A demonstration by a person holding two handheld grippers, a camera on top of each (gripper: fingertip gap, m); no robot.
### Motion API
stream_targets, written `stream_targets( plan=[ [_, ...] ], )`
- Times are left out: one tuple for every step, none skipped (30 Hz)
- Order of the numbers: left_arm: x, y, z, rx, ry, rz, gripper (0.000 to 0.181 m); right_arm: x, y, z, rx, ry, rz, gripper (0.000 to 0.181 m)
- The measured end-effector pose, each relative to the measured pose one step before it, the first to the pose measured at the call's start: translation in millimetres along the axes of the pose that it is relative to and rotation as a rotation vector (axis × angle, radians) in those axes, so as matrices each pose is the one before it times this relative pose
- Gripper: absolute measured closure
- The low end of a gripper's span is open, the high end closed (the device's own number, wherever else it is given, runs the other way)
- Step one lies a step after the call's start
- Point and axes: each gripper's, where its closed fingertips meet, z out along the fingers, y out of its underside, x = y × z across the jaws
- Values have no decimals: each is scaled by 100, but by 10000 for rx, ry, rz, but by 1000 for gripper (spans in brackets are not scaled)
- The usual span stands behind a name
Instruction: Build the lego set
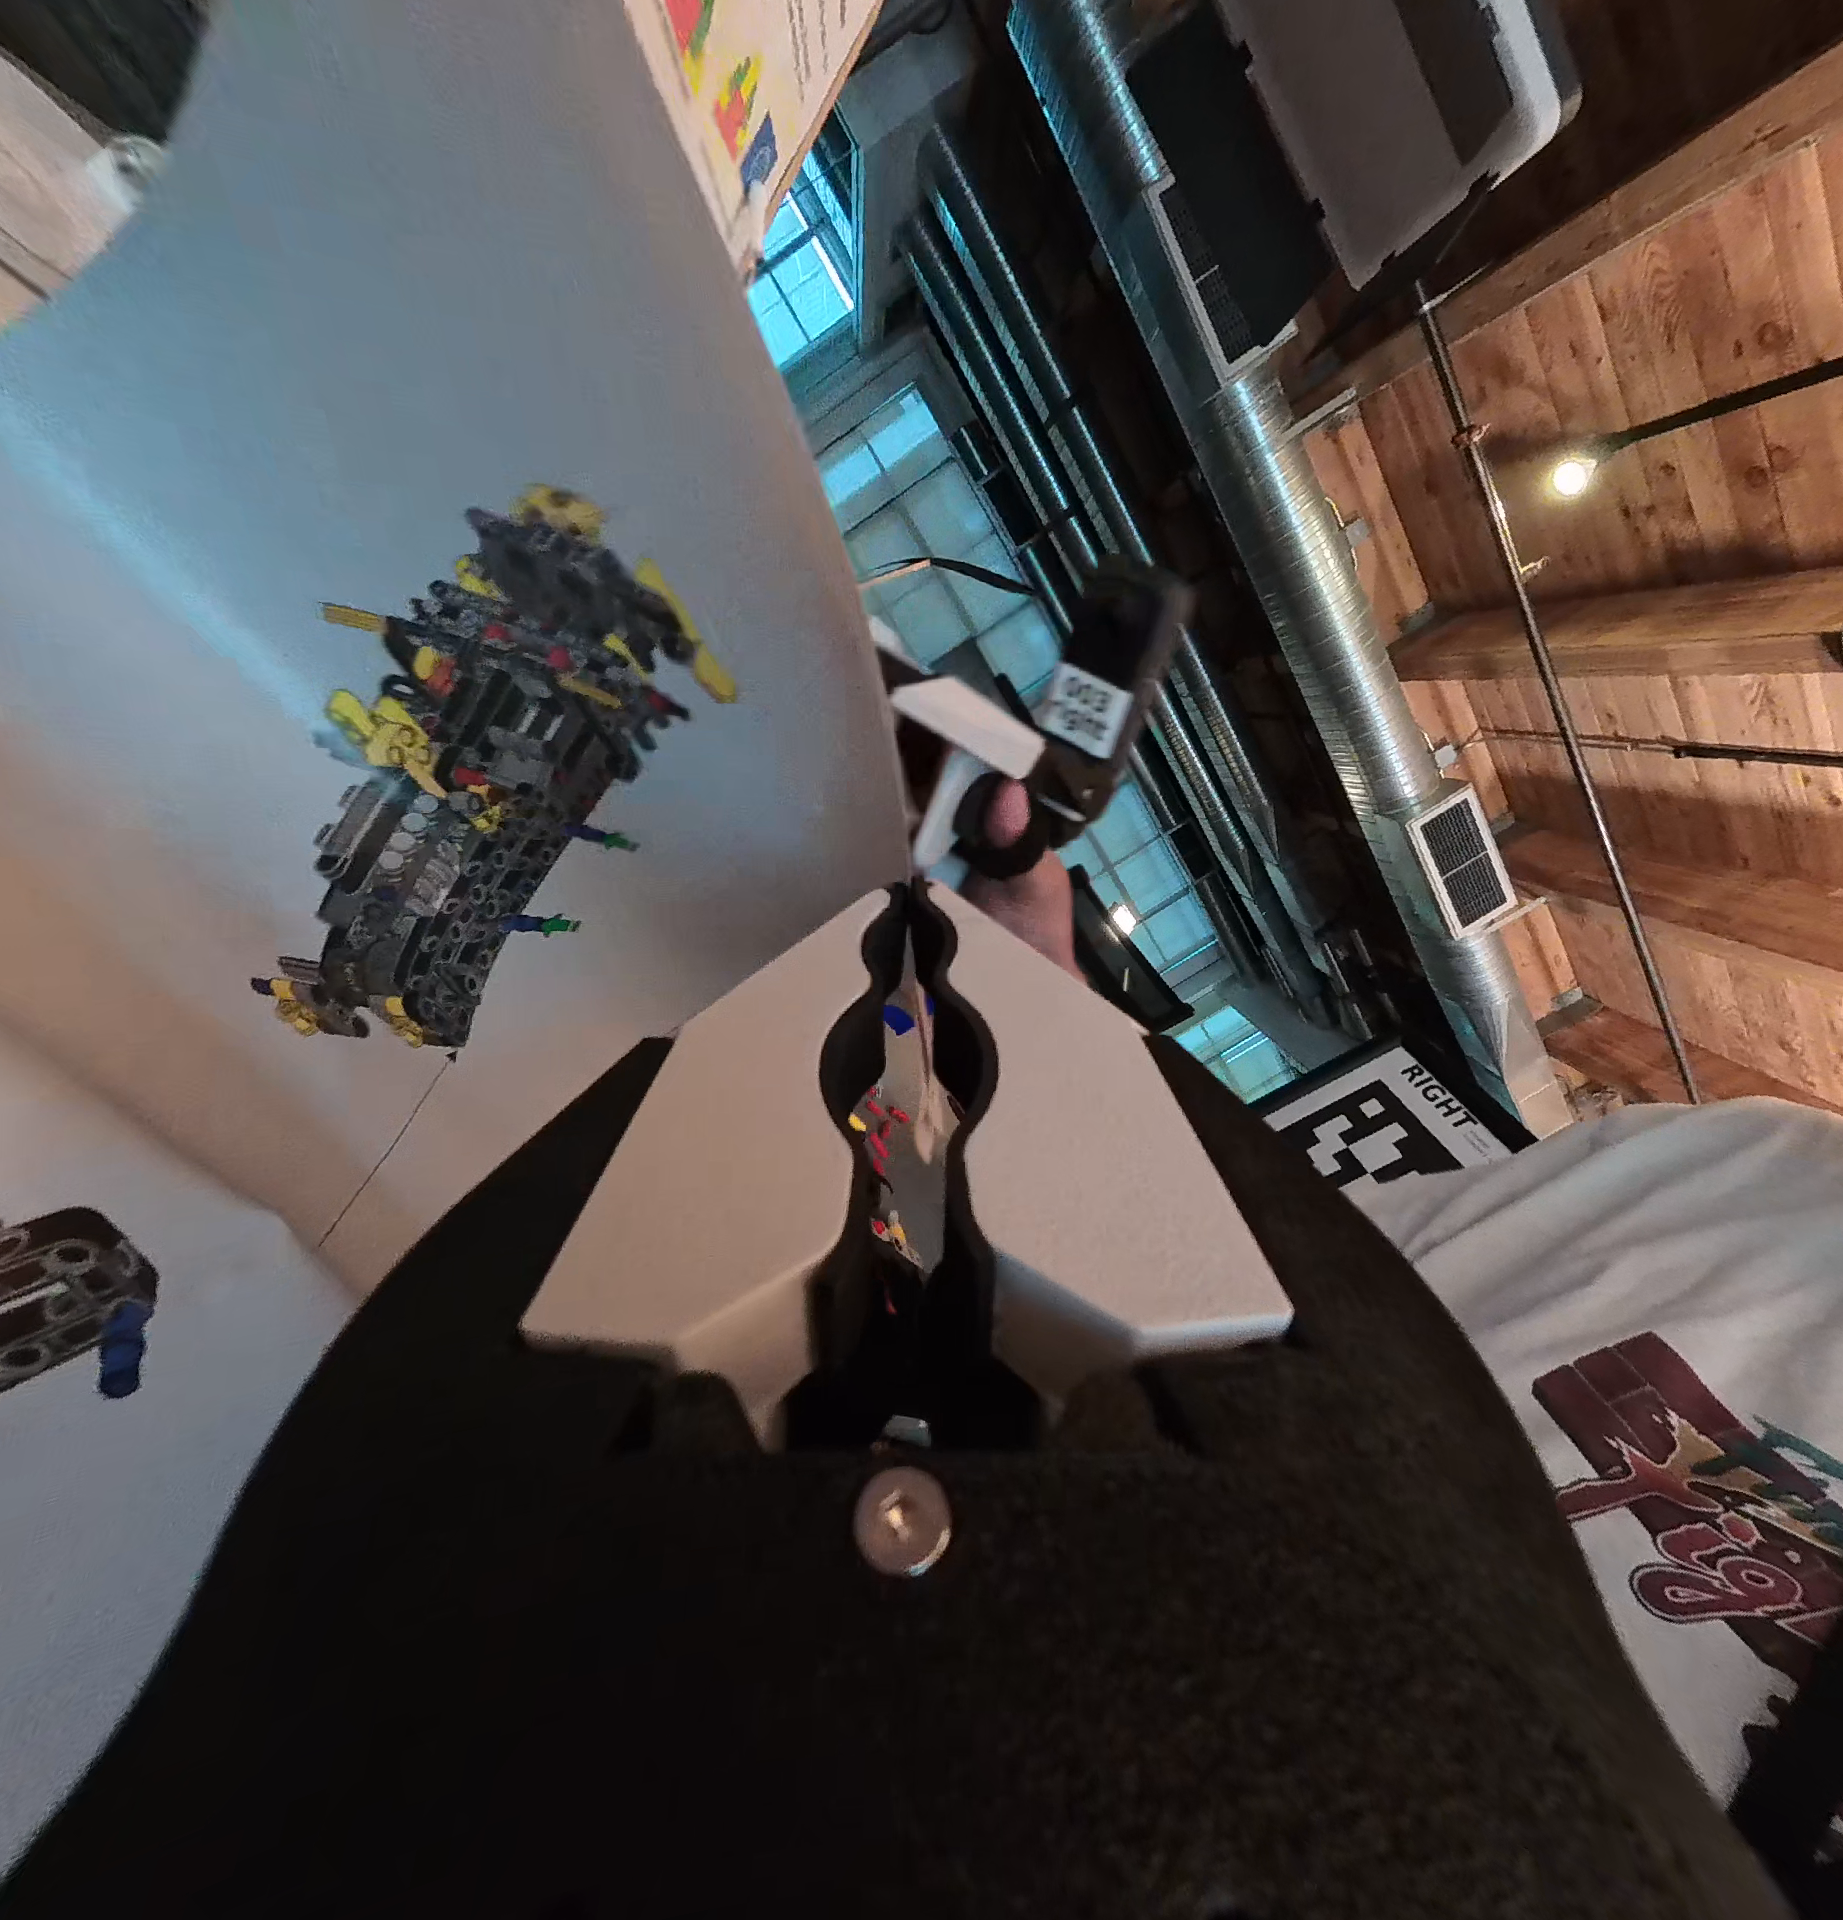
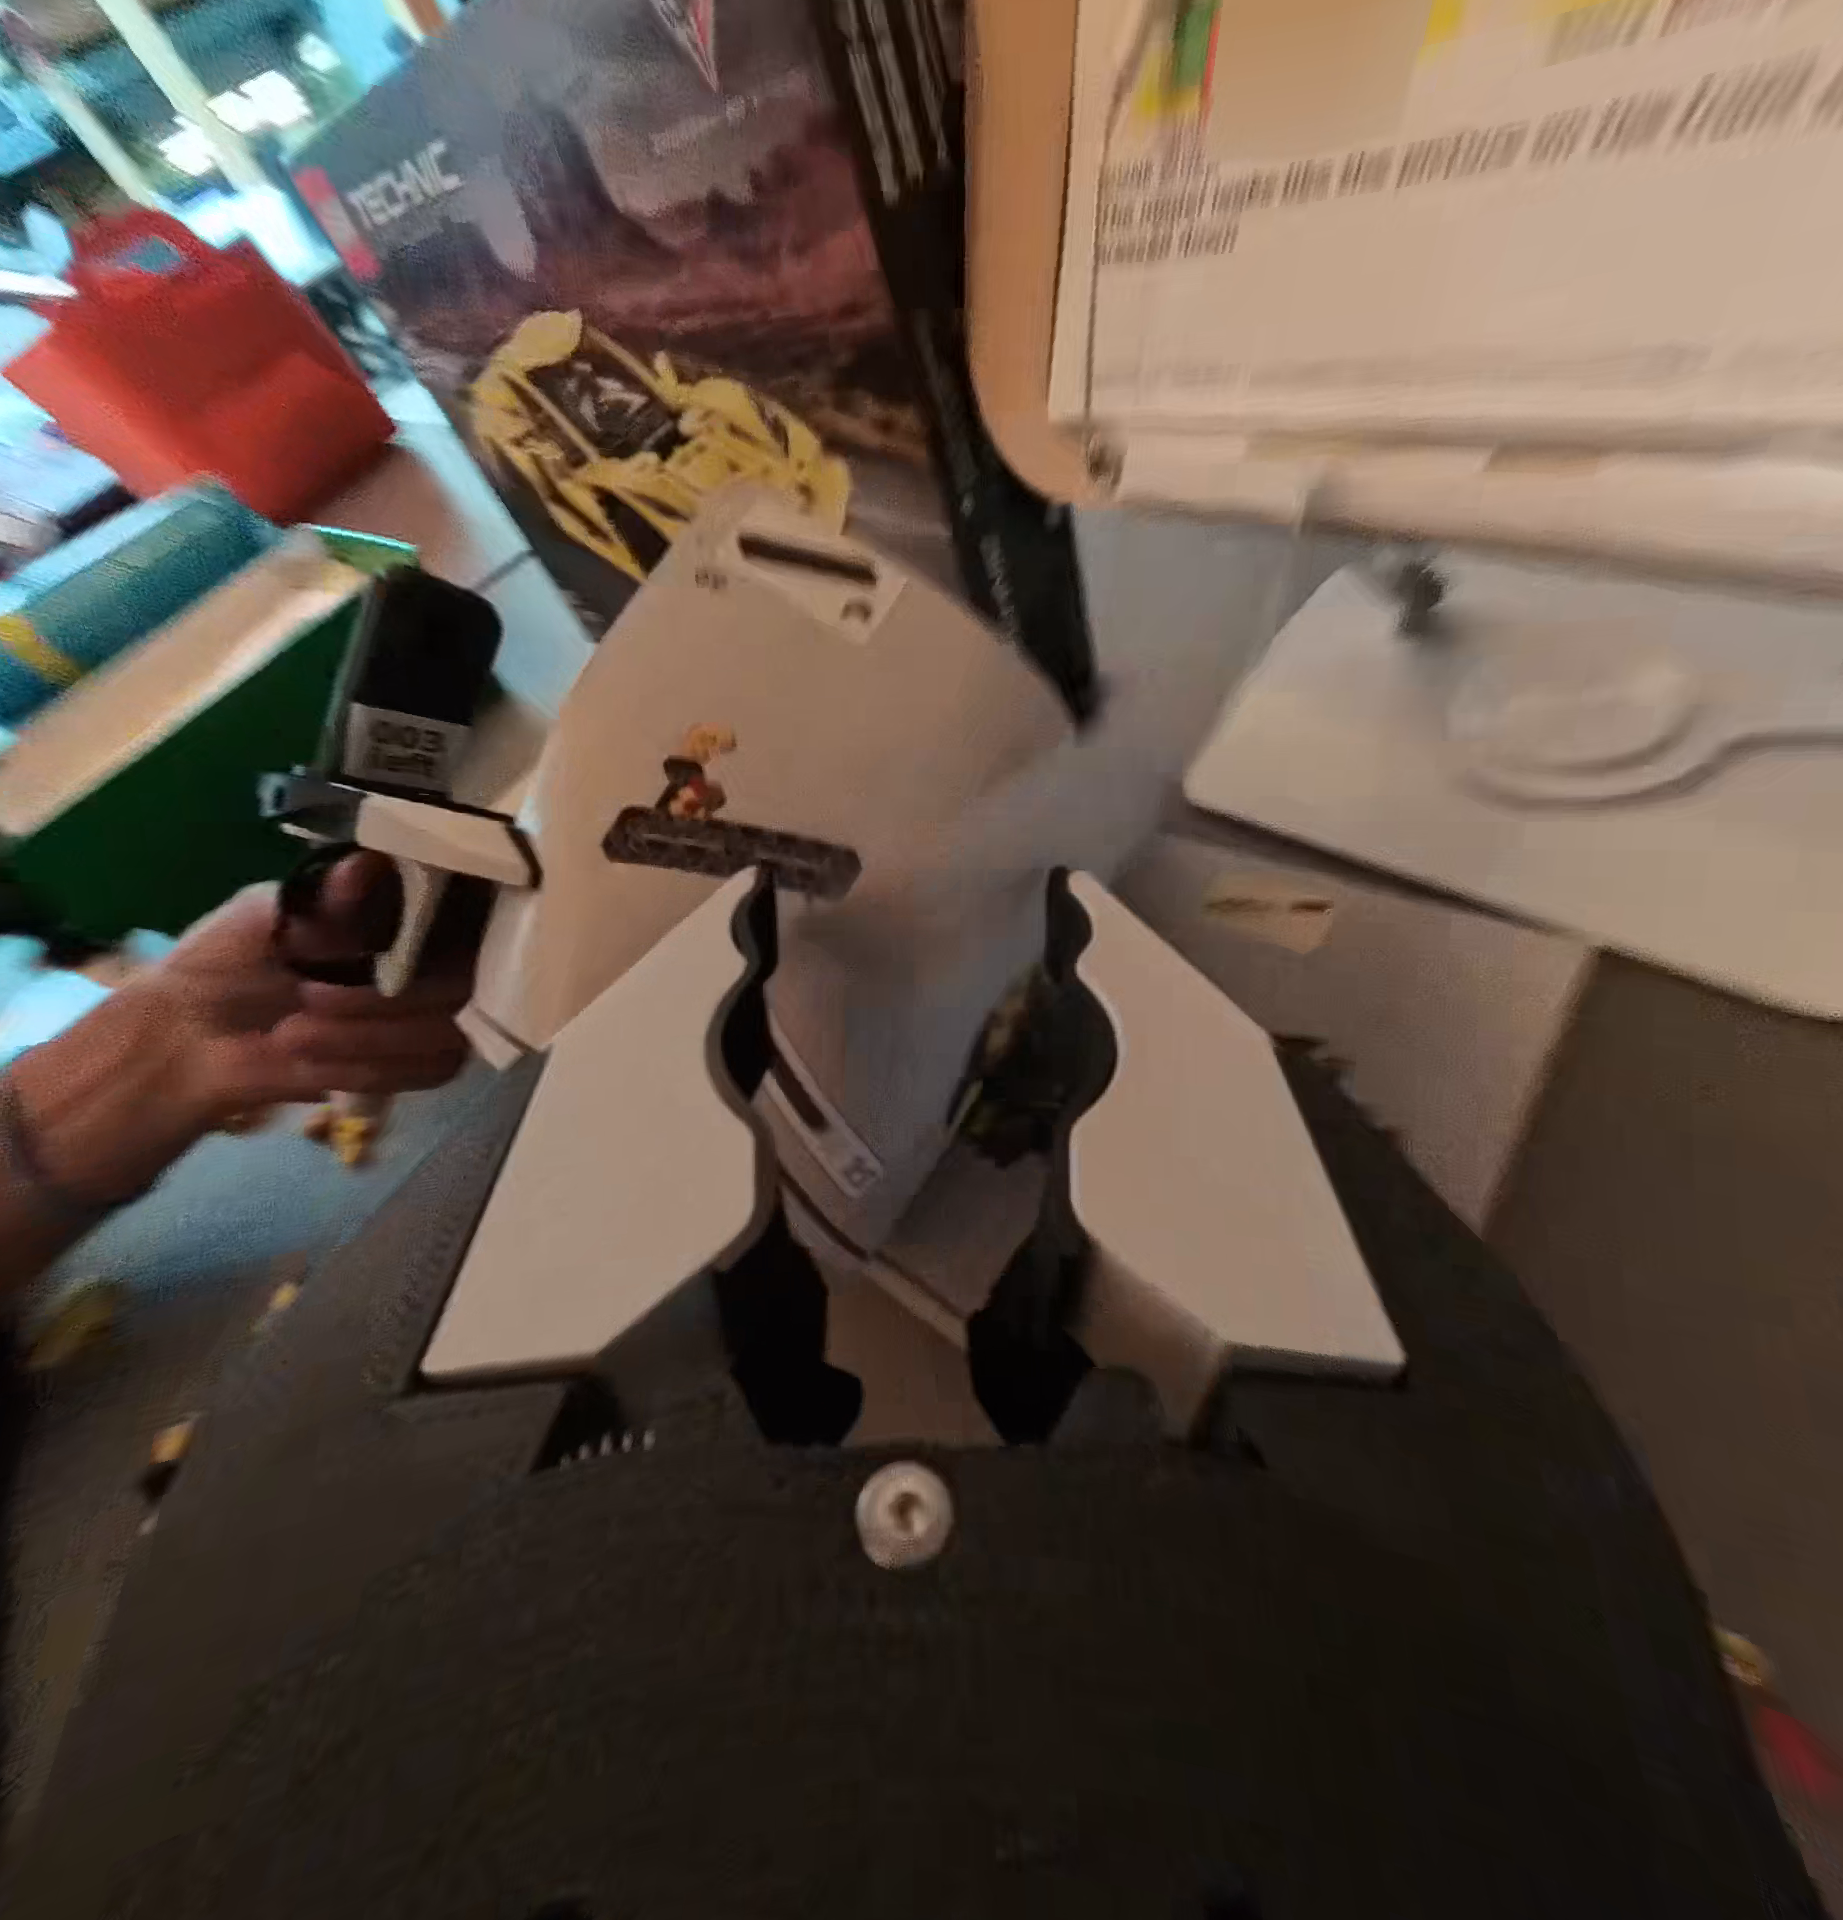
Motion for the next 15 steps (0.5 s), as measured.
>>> stream_targets(
  plan=[
    [19,46,57,-15,9,7,181,-741,-793,-777,87,192,-531,128],
    [29,35,72,-4,23,4,181,-1852,-416,-367,-112,-587,-173,127],
    [64,50,99,-6,47,-13,181,-2522,88,181,-349,-1130,238,122],
    [82,80,109,-22,59,-17,181,-2364,589,711,-526,-1178,403,112],
    [112,99,130,-28,77,-7,181,-1462,861,1032,-536,-760,233,105],
    [125,109,130,-37,74,-3,181,-216,788,1128,-380,-116,-34,104],
    [125,107,119,-36,61,8,181,451,595,1048,-218,210,-108,104],
    [116,88,101,-21,53,17,181,260,585,922,-236,28,-10,107],
    [142,57,76,-10,68,9,181,65,416,711,-192,-120,28,112],
    [109,25,40,5,64,-16,181,285,79,456,26,16,45,119],
    [11,-10,-10,16,15,-36,181,345,50,268,49,44,-12,126],
    [-48,-33,-47,26,-24,-36,181,400,125,143,-10,86,-36,134],
    [-25,-37,-64,23,-9,-7,181,209,128,76,-2,-17,-69,141],
    [16,-17,-53,9,6,10,181,-92,52,-11,34,-166,-49,147],
    [23,-23,-29,2,13,4,181,-30,-39,-61,82,-102,31,151]
  ],
)
